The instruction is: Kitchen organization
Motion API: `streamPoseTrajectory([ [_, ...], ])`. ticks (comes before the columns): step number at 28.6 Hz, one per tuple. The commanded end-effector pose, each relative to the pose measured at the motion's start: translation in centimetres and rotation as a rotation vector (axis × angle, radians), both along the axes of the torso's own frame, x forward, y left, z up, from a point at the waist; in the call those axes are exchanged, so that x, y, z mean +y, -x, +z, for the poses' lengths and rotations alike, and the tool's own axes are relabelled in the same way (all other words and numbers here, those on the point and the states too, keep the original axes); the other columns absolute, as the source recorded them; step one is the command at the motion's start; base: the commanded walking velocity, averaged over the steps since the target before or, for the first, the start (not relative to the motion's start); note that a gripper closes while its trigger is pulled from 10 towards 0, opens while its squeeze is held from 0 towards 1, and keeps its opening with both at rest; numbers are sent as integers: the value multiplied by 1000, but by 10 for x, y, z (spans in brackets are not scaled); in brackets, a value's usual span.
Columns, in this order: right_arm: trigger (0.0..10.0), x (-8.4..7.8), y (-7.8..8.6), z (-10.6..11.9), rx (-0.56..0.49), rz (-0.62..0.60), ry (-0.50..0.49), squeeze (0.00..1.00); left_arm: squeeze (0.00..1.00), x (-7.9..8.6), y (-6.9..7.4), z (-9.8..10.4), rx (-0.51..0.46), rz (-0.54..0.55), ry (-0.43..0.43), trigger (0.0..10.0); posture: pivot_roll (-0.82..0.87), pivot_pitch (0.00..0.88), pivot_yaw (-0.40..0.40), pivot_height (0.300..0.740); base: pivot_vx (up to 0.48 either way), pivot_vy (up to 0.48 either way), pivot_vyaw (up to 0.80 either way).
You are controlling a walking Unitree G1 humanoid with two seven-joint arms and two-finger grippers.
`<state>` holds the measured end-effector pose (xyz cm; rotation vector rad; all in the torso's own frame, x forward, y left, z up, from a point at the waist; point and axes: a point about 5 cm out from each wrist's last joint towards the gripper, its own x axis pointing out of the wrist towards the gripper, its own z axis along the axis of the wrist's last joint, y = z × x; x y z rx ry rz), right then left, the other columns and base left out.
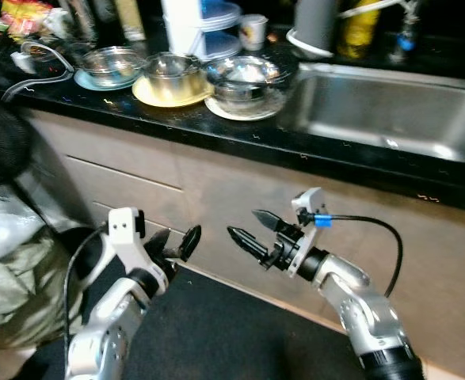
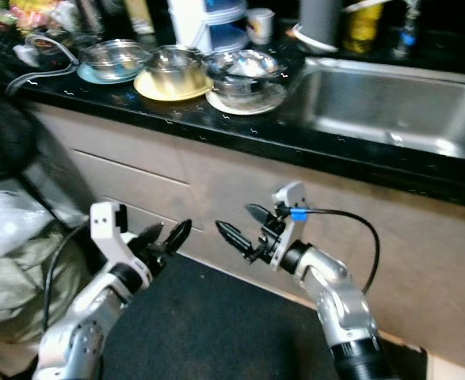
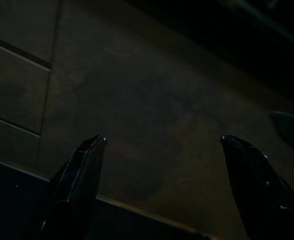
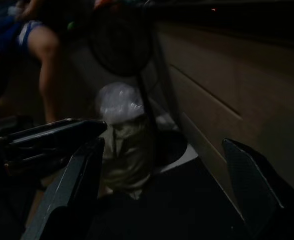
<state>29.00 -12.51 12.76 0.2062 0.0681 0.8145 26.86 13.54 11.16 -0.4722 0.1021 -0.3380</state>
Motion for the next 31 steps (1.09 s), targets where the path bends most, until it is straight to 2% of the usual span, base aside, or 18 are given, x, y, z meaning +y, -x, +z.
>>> streamPoseTrajectory([
  [1,10000,5,1,0,-6,20,-4,0,0,5,0,-4,20,7,-13,10000,44,0,22,740,0,0,794],
  [31,10000,6,-4,3,-11,11,-30,0,0,6,-8,0,19,24,-48,10000,45,0,32,740,0,0,790],
])
